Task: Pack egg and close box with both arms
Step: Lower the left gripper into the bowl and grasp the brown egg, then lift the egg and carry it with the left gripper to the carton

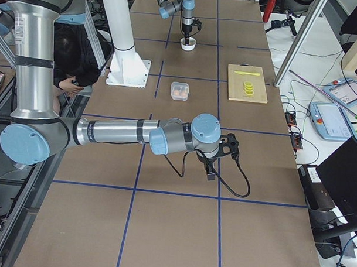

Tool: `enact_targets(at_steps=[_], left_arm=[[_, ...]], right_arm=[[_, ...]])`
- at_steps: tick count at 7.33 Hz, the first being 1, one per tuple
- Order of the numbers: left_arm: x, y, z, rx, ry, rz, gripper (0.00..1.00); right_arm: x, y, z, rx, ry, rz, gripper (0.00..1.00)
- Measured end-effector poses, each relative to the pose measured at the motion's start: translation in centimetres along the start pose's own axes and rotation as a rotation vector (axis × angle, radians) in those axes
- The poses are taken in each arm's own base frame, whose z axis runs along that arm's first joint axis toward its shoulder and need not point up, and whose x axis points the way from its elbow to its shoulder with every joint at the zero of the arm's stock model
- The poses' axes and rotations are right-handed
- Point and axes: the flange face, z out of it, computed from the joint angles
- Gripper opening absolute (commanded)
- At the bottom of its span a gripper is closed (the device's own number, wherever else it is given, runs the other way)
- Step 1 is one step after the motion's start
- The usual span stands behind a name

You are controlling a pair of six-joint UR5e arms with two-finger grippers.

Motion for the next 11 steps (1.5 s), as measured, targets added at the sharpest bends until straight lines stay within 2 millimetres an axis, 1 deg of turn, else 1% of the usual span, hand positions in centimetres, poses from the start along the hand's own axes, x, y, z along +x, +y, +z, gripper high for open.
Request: enact_targets(at_steps=[2,4,5,6,7,8,9,10,11], left_arm=[[0.1,0.0,-0.5,0.004,0.006,-0.002,0.00],[0.2,0.1,-2.1,0.015,0.023,-0.008,0.00],[-0.1,0.6,-3.6,0.020,0.034,-0.023,0.00],[-0.1,1.1,-5.7,0.032,0.045,-0.048,0.00],[0.4,1.3,-7.8,0.058,0.056,-0.066,0.00],[1.4,0.9,-9.2,0.099,0.070,-0.078,0.00],[3.4,0.3,-9.8,0.156,0.089,-0.089,0.00],[6.6,-0.3,-10.4,0.213,0.127,-0.099,0.00],[10.9,-0.3,-10.8,0.259,0.180,-0.113,0.00]], right_arm=[[0.0,0.0,0.0,0.000,-0.002,0.000,1.00],[-0.2,0.0,-0.1,0.002,-0.008,-0.003,1.00],[-0.3,0.0,-0.1,0.003,-0.010,-0.003,1.00],[-0.3,0.1,-0.1,0.003,-0.010,-0.003,1.00],[-0.2,0.2,-0.1,0.002,-0.011,-0.002,1.00],[-0.3,0.2,-0.1,0.002,-0.011,-0.002,1.00],[-0.3,0.2,-0.2,0.003,-0.010,-0.004,1.00],[-0.4,0.2,-0.2,0.004,-0.010,-0.005,1.00],[-0.4,0.2,-0.3,0.004,-0.011,-0.005,1.00]])
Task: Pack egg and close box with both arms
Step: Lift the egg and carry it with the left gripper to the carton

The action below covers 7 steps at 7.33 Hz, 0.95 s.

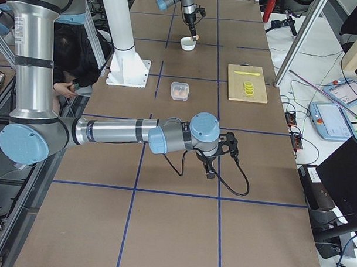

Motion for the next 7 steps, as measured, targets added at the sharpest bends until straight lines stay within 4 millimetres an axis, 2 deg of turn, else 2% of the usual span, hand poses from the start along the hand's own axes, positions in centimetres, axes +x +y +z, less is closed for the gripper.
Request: enact_targets(at_steps=[1,2,3,5,6,7], left_arm=[[4.9,1.7,0.7,0.042,0.062,-0.017,0.00],[9.0,4.2,1.6,0.070,0.144,-0.038,0.00],[11.7,7.1,2.5,0.093,0.257,-0.061,0.00],[15.6,12.7,5.1,0.117,0.409,-0.053,0.00],[17.6,14.3,6.3,0.132,0.433,0.010,0.00],[19.0,15.0,6.9,0.151,0.447,0.092,0.00]], right_arm=[[-0.1,0.0,0.0,0.001,-0.001,-0.001,1.00],[-0.1,-0.1,-0.1,0.001,-0.002,-0.002,1.00],[-0.1,-0.1,-0.1,0.001,-0.002,-0.002,1.00],[-0.1,0.0,0.0,-0.001,-0.007,0.001,1.00],[0.0,0.1,0.1,-0.002,-0.012,0.003,1.00],[0.0,0.2,0.1,-0.004,-0.015,0.005,1.00]])
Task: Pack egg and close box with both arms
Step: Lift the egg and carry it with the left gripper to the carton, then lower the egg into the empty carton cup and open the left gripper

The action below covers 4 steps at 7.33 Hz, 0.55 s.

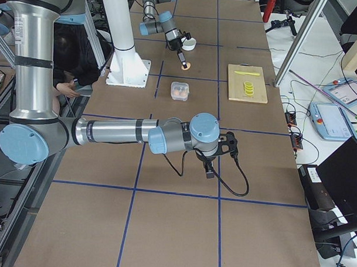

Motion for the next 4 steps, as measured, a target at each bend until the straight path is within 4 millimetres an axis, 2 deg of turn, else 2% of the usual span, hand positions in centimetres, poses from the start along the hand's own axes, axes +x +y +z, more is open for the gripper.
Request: enact_targets(at_steps=[2,4], left_arm=[[1.5,1.0,3.0,0.002,0.020,0.112,0.00],[2.5,1.7,5.4,0.007,0.021,0.139,0.00]], right_arm=[[0.1,0.1,0.1,-0.002,-0.002,0.004,1.00],[0.2,0.2,0.2,-0.004,-0.002,0.007,1.00]])
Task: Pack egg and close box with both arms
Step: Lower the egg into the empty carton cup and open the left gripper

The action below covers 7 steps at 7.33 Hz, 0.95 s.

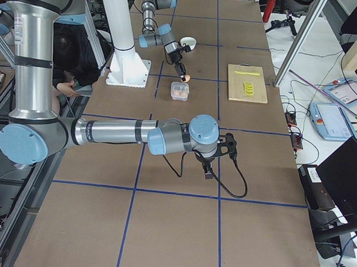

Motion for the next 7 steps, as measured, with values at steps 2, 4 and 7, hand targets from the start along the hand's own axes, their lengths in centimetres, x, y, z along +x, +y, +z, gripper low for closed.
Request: enact_targets(at_steps=[2,4,7], left_arm=[[-0.2,0.5,1.2,-0.004,-0.017,0.009,0.00],[0.3,0.8,2.4,-0.007,-0.030,0.013,0.00],[1.0,0.7,2.8,-0.001,-0.031,0.013,1.00]], right_arm=[[0.0,0.0,0.0,0.000,0.000,0.001,1.00],[0.0,0.0,0.0,0.000,0.000,0.000,1.00],[-0.1,-0.1,-0.1,0.002,0.000,-0.002,1.00]])
